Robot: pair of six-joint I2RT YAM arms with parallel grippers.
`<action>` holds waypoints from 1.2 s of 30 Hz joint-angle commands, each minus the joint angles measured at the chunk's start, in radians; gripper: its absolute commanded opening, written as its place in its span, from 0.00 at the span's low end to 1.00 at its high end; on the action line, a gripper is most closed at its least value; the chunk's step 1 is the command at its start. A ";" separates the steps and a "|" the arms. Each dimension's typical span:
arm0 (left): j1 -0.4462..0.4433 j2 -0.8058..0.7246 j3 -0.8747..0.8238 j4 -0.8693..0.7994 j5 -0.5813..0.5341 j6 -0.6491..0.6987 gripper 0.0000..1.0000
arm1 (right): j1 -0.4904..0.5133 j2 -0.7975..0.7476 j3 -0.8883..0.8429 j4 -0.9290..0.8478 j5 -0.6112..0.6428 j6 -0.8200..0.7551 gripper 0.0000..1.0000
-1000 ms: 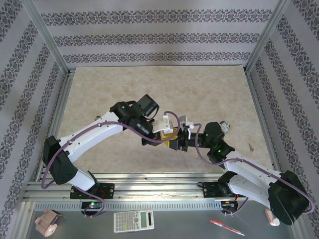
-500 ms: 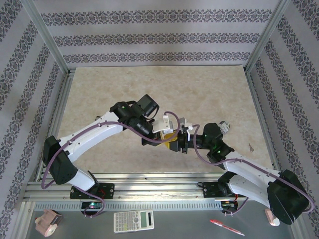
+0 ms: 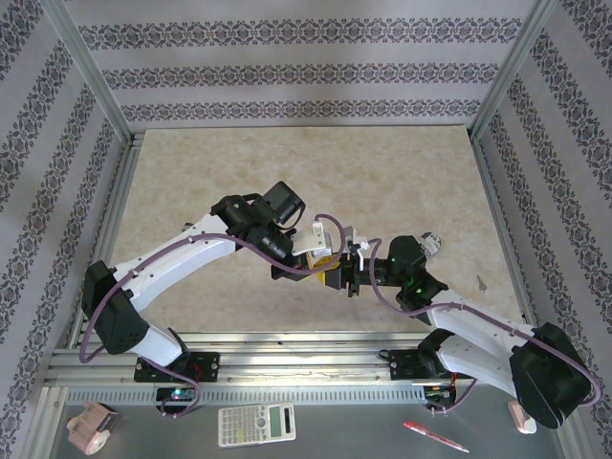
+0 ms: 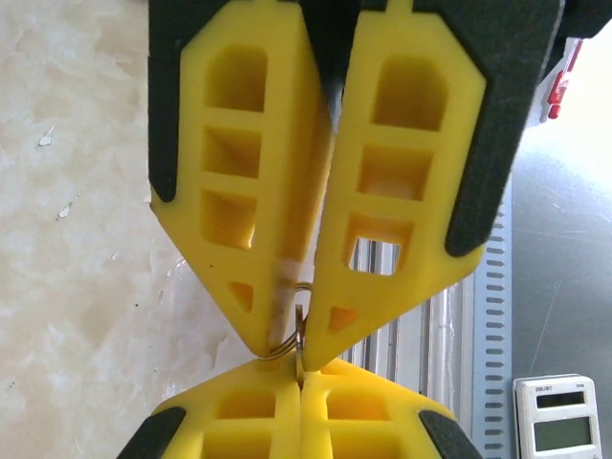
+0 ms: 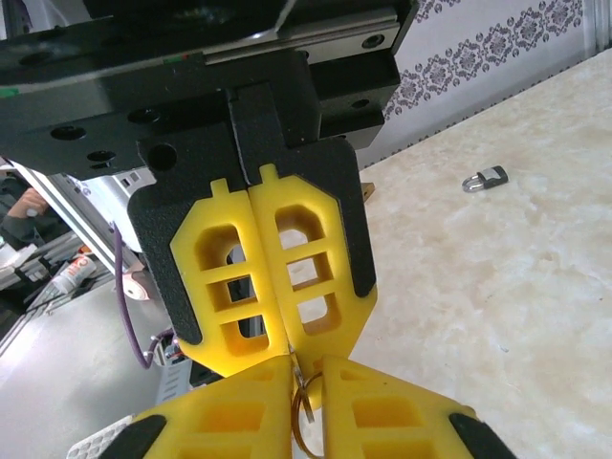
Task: Unlock with the key
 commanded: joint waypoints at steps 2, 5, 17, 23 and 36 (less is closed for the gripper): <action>-0.006 0.014 0.001 -0.007 0.048 0.025 0.00 | 0.018 0.010 0.003 0.065 -0.051 0.023 0.07; -0.006 0.020 0.001 -0.007 0.056 0.026 0.00 | 0.024 0.006 0.003 0.069 -0.057 0.028 0.01; -0.005 0.007 -0.004 0.036 0.015 -0.003 0.05 | 0.053 -0.024 0.016 0.044 -0.013 0.008 0.00; 0.000 -0.059 -0.058 0.127 -0.018 -0.036 0.53 | 0.053 -0.092 -0.022 0.003 0.103 -0.027 0.00; 0.097 -0.390 -0.442 0.754 -0.009 -0.349 0.86 | -0.035 -0.099 0.001 -0.005 0.330 0.081 0.00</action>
